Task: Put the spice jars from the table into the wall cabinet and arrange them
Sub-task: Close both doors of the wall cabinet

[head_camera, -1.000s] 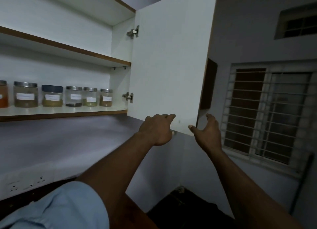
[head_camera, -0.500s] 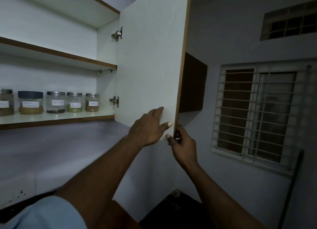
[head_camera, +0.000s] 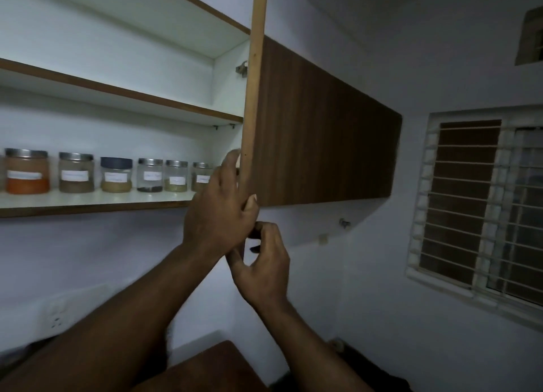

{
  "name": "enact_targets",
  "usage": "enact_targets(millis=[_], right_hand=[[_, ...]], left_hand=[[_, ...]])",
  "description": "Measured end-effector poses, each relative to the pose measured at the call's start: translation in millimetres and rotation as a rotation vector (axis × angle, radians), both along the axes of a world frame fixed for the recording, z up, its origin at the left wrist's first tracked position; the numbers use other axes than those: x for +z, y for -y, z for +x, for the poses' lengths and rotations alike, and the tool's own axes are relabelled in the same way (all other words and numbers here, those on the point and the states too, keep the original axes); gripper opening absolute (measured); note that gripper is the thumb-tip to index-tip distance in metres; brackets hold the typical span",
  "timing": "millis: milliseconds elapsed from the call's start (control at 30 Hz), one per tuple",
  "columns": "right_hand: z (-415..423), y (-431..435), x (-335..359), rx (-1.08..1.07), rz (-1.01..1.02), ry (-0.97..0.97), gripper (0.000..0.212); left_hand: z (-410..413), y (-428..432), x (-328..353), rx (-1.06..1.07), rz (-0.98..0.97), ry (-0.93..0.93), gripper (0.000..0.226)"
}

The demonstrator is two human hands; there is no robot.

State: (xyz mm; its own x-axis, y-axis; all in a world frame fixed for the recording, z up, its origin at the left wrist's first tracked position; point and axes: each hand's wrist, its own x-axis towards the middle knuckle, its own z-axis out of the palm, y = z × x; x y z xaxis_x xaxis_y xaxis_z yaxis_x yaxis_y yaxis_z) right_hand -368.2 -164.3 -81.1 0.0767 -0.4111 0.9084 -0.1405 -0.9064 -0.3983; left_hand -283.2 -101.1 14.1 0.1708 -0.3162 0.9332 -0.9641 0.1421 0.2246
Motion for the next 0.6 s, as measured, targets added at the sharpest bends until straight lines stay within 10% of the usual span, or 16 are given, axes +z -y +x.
enact_targets(millis=[200,600], right_hand=[[76,-16,11,0.108,-0.02,-0.135,0.091],[211,-20,14,0.001,-0.071,-0.336,0.121]], left_hand=[[66,-41,-2,0.141,-0.009,0.034,0.08],[170,-55,-19,0.772,0.459,0.178,0.096]])
